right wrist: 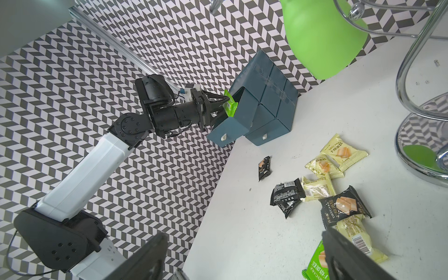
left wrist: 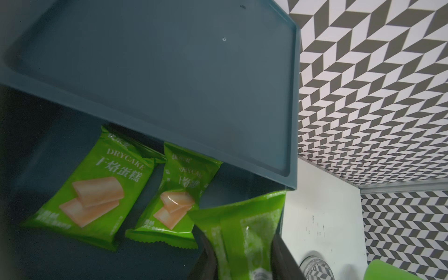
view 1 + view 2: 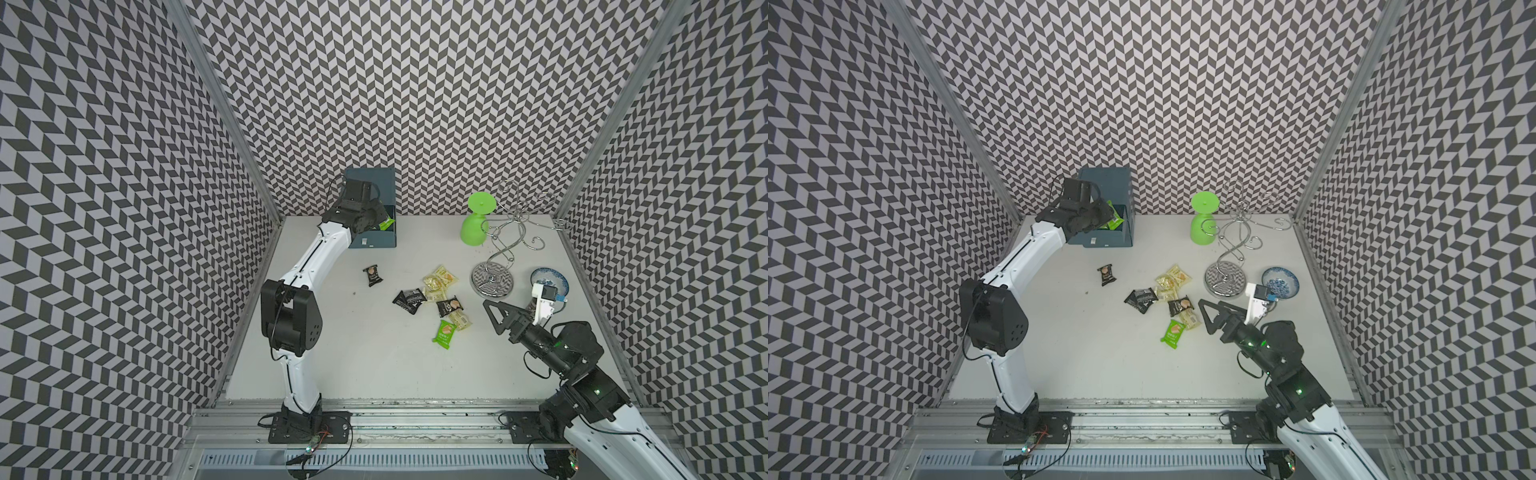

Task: Place the cookies into the drawer by color
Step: Place the cookie in the drawer, then pick up the cookie at the center of the board.

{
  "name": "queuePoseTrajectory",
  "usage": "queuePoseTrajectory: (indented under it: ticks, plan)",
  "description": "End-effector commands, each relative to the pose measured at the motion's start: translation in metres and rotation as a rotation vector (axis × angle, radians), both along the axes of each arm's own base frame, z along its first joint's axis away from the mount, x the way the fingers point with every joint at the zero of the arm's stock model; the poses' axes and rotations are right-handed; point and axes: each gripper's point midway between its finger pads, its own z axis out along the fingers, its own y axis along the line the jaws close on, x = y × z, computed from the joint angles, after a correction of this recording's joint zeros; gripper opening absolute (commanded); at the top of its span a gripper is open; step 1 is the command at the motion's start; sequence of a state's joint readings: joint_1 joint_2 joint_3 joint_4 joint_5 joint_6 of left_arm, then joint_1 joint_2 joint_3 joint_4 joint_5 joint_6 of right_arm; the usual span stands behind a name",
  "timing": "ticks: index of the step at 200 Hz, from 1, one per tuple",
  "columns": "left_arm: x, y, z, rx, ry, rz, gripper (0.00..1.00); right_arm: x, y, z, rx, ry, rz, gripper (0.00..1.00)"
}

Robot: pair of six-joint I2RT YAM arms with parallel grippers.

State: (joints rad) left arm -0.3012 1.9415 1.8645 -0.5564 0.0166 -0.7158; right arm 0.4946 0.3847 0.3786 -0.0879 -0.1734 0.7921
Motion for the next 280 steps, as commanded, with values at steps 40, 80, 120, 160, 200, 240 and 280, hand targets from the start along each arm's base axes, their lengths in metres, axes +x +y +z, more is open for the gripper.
queuePoseTrajectory:
  ticks: [40,80,120,160,200,240,280]
  plan:
    - [0.011,0.015,-0.024,0.077,0.041,0.038,0.37,-0.003,-0.004,0.017,0.012,-0.051,-0.014,1.00]
    - [0.014,0.015,-0.039,0.093,0.070,0.033,0.37,-0.005,-0.007,0.018,0.014,-0.050,-0.024,1.00]
    - [0.018,0.021,-0.048,0.138,0.102,0.050,0.44,-0.009,-0.013,0.017,0.032,-0.052,-0.044,1.00]
    - [0.020,0.025,-0.053,0.187,0.132,0.054,0.50,-0.011,-0.017,0.019,0.034,-0.061,-0.060,1.00]
    - [0.021,0.026,-0.044,0.189,0.113,0.055,0.65,-0.012,-0.019,0.020,0.028,-0.064,-0.064,1.00]
    - [0.023,0.024,-0.024,0.186,0.078,0.042,0.80,-0.013,-0.020,0.019,0.030,-0.067,-0.068,1.00]
    - [0.023,0.023,-0.005,0.177,0.041,0.035,0.94,-0.012,-0.019,0.018,0.031,-0.067,-0.069,0.99]
